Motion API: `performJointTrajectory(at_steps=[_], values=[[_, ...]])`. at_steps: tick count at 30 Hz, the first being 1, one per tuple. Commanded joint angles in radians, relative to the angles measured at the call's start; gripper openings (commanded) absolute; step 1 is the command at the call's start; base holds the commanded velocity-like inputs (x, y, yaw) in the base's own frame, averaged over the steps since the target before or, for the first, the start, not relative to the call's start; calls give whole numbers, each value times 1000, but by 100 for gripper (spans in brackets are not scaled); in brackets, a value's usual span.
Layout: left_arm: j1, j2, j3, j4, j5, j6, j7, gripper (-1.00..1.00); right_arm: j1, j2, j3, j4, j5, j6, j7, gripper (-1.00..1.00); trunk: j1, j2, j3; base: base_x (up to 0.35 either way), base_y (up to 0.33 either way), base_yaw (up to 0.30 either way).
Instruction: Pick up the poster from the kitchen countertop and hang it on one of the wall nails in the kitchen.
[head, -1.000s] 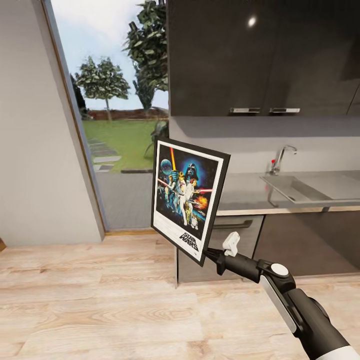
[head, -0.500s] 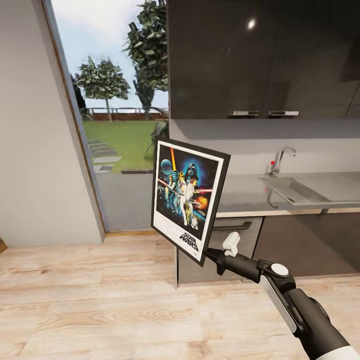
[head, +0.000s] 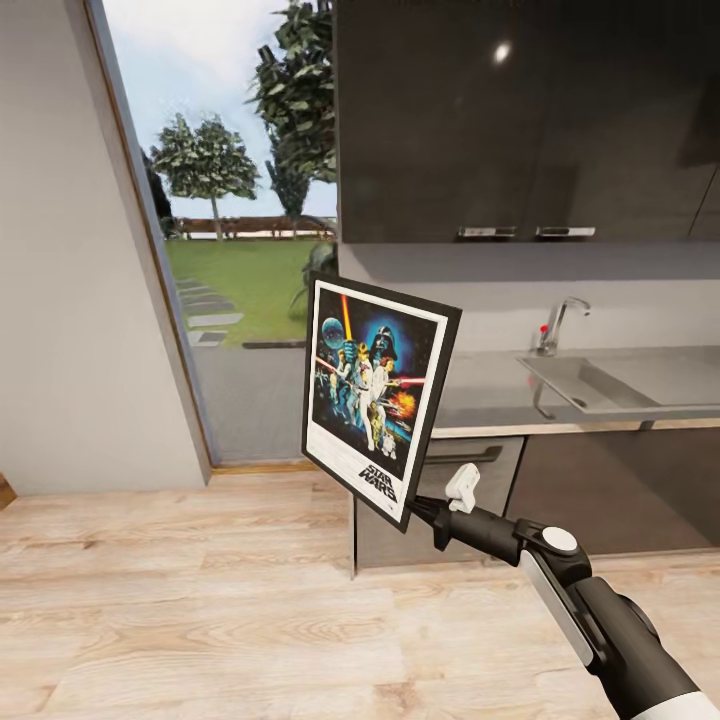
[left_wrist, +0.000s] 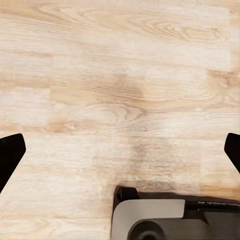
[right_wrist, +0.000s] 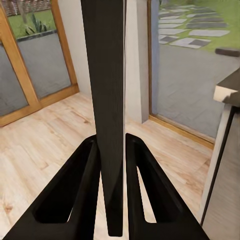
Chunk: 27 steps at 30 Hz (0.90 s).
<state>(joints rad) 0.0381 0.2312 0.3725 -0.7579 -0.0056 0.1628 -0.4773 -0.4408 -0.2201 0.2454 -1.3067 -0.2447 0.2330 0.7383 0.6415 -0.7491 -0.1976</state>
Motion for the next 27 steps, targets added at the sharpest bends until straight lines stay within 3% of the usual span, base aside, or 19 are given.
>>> performJointTrajectory(at_steps=[1,27], values=[[0,-1,3,-3,0,9,-6,100,-1,-1,1,0,-13,11,3,-100,-4,6,2,0,0,0],[0,-1,3,-3,0,9,-6,100,-1,-1,2,0,-13,11,4,-100,-103,188,83,0,0,0]])
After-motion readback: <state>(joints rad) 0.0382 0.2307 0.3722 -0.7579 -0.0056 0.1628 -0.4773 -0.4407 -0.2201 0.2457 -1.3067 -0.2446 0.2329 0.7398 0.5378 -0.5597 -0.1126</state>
